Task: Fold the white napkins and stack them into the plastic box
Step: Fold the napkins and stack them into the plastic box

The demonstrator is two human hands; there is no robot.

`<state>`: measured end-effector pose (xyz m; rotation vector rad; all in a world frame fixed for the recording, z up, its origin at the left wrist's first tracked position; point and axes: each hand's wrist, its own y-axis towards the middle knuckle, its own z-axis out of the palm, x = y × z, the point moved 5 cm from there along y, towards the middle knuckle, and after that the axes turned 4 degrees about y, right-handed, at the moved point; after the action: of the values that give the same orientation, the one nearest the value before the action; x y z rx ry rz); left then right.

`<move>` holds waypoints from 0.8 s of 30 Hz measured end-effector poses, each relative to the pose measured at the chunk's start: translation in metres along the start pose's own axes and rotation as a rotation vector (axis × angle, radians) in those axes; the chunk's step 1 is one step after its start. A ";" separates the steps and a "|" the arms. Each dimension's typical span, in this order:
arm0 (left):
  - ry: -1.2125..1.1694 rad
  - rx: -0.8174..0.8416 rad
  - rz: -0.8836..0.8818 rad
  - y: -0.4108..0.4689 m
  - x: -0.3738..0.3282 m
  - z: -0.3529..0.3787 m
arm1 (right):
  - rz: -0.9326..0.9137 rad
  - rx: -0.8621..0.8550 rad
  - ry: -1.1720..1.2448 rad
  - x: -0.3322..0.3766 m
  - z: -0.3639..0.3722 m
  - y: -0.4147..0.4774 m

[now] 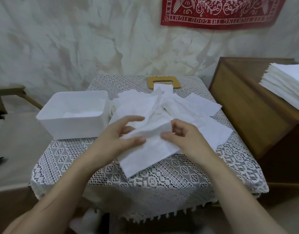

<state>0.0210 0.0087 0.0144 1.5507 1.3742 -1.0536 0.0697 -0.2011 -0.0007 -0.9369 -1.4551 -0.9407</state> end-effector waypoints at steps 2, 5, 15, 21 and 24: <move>-0.068 -0.129 0.016 0.001 0.003 -0.007 | -0.110 -0.158 0.019 0.003 -0.006 -0.008; -0.053 -0.153 0.022 0.002 0.017 -0.002 | -0.111 -0.189 0.016 -0.007 -0.008 -0.017; -0.104 -0.222 0.051 0.002 0.034 0.023 | -0.073 -0.142 -0.039 -0.017 -0.009 -0.023; -0.074 -0.233 0.042 0.003 0.028 0.029 | -0.019 -0.169 -0.153 -0.022 -0.013 -0.024; -0.026 -0.320 0.063 -0.001 0.022 0.013 | -0.051 -0.232 -0.127 -0.010 -0.016 -0.021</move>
<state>0.0204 0.0036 -0.0108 1.3308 1.3897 -0.7694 0.0569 -0.2244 -0.0103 -1.1514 -1.5031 -1.1220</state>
